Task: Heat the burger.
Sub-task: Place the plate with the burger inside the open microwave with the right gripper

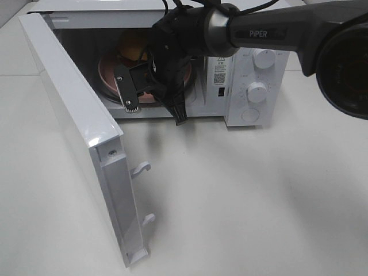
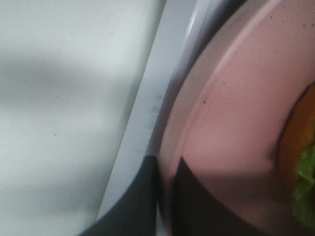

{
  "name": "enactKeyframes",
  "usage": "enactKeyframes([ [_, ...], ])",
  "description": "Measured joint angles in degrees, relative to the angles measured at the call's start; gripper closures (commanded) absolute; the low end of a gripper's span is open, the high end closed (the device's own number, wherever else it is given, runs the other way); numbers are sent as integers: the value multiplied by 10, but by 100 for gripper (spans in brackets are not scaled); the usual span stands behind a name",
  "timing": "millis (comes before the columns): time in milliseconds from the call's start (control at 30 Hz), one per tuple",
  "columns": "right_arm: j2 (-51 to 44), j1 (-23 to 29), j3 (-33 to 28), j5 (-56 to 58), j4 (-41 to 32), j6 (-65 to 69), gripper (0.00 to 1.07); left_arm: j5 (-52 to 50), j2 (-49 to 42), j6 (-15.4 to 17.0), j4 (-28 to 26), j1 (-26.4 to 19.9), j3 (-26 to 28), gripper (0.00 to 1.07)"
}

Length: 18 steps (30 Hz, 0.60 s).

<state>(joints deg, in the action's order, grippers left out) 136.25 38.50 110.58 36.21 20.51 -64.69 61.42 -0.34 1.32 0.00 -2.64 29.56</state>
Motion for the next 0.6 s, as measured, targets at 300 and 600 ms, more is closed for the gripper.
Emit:
enactKeyframes([
  [300,0,0,0,2,-3,0,105,0,0,-1,0,0,0,4],
  [600,0,0,3,-1,-3,0,82,0,0,-1,0,0,0,4],
])
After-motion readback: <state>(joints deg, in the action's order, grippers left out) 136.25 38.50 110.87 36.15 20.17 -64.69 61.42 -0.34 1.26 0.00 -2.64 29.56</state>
